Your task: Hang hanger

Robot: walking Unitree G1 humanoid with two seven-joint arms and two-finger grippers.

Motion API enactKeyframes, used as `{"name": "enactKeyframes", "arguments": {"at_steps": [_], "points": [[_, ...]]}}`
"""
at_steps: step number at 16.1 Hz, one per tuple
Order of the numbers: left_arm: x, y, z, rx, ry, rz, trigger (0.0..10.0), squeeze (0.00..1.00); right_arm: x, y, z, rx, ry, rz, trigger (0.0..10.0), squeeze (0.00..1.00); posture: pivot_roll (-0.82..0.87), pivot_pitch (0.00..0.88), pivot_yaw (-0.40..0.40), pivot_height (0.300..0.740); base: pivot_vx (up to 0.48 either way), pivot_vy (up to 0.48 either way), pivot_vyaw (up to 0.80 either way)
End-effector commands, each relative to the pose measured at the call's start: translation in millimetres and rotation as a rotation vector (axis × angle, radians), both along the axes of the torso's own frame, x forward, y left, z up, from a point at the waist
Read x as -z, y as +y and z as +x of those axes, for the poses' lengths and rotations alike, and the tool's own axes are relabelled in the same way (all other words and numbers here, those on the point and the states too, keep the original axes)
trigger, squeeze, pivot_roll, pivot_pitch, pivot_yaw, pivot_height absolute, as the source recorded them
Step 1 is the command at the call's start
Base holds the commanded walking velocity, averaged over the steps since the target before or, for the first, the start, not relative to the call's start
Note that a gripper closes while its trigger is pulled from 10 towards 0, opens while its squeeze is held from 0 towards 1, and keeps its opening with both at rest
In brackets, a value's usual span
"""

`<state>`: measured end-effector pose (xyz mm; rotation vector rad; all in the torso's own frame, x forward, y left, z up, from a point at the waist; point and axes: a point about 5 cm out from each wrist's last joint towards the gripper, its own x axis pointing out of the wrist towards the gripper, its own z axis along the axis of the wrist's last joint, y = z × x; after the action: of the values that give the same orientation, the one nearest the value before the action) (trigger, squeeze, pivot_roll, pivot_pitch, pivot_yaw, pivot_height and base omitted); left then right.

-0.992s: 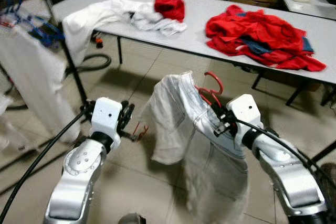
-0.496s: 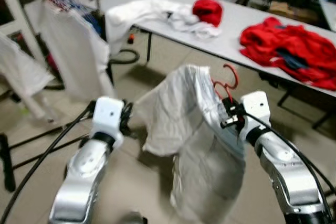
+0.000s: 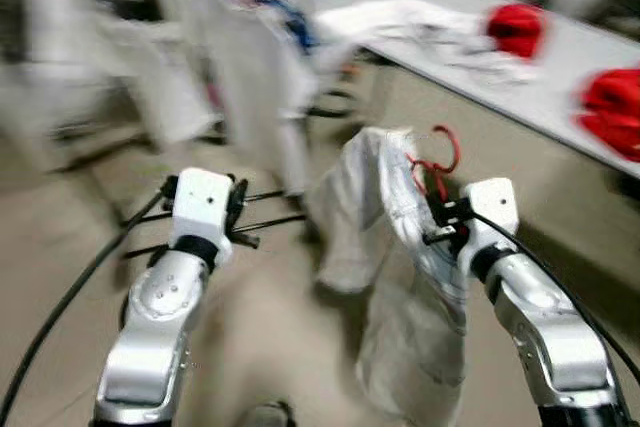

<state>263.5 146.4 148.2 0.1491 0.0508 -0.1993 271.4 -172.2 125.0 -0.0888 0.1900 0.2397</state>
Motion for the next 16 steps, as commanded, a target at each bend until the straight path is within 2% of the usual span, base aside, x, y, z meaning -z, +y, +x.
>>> {"name": "enactKeyframes", "arguments": {"at_steps": [1,3,4,5,6,8,9,11,16], "points": [[5,-2.5,0.4,0.017,0.019,0.002,10.0,0.00,-13,-5.0,-1.0,0.026,-0.053,0.002,10.0,0.00,0.01,0.025,-0.050,0.740,0.000,0.000,0.80],[4,1.2,5.8,-0.013,0.013,-0.007,10.0,0.00,-12,-4.1,-1.9,0.081,-0.041,0.058,10.0,0.00,0.01,0.028,-0.043,0.740,0.000,0.000,0.40],[5,1.5,6.9,-0.018,0.033,-0.029,10.0,0.00,-14,0.9,-0.3,0.060,-0.040,0.061,10.0,0.00,0.02,0.033,-0.040,0.740,0.000,0.000,0.00],[4,1.4,7.2,-0.020,0.030,-0.037,10.0,0.00,-17,4.3,1.3,0.041,-0.077,0.011,10.0,0.00,0.01,0.031,-0.032,0.740,0.000,0.000,0.00],[5,3.2,7.1,-0.022,0.037,-0.049,10.0,0.00,-15,5.0,2.6,0.059,-0.058,-0.011,10.0,0.00,0.01,0.036,-0.022,0.740,0.000,0.000,0.00],[8,6.9,7.9,-0.036,0.055,-0.063,10.0,0.00,-12,4.2,2.7,0.083,-0.026,0.009,10.0,0.00,0.01,0.037,-0.020,0.740,0.000,0.000,0.00],[9,7.8,8.3,-0.038,0.061,-0.062,10.0,0.00,-13,4.3,3.1,0.109,-0.047,0.048,10.0,0.00,0.01,0.036,-0.019,0.740,0.244,0.000,0.00],[10,7.3,7.5,-0.039,0.063,-0.065,10.0,0.00,-14,4.2,3.7,0.145,-0.055,0.057,10.0,0.00,0.01,0.035,-0.023,0.740,0.249,0.000,0.00],[9,6.6,5.9,-0.030,0.060,-0.065,10.0,0.00,-15,12.7,2.6,0.095,-0.071,0.062,10.0,0.00,0.01,0.027,-0.033,0.740,0.277,0.000,0.00]]}}
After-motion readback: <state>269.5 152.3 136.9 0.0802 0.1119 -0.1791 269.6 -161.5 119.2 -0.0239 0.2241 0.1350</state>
